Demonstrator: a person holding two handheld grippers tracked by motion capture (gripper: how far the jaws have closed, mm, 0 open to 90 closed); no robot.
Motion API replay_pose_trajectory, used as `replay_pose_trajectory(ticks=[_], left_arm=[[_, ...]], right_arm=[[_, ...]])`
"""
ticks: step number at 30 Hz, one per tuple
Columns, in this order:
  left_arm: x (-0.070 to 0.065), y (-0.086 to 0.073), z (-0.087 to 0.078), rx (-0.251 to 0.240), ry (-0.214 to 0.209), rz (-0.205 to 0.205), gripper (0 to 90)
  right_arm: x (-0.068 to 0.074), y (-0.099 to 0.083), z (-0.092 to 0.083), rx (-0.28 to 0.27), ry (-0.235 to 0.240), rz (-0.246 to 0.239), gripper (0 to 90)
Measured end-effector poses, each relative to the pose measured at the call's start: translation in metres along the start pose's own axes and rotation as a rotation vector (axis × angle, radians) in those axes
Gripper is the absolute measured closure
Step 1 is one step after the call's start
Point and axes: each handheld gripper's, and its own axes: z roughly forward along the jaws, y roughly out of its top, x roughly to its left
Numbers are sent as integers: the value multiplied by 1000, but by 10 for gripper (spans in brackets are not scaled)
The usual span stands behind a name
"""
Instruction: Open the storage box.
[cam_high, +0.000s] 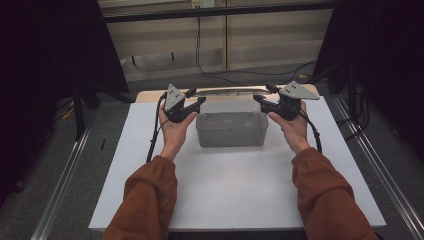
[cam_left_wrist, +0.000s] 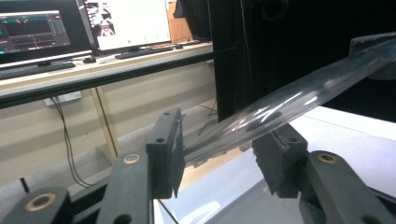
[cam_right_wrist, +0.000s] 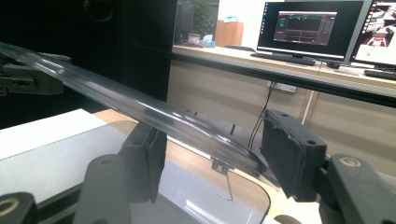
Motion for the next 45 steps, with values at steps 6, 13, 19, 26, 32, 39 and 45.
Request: replay_pose_trajectory(ticks=[6,13,19,26,32,39,45], left_arm=[[6,-3,2,8,15,-6,593],[9,0,8,22,19,-11,611],[12,2,14,22,29,3,606],[14,0,19,26,29,0,606],[16,2,21,32,33,6,606],[18,0,26,32,33,13,616],[19,0,29,40,51,15,622]], right_arm=[[-3,2,5,10,1,-10,424],[-11,0,9,7,-8,11,458],[-16,-1,10,13,-11,12,500],[-20,-5,16,17,-8,40,543],[-22,-5,21,12,-9,46,537],[-26,-8,25,20,-14,55,548],[-28,-7,29,23,-16,54,560]])
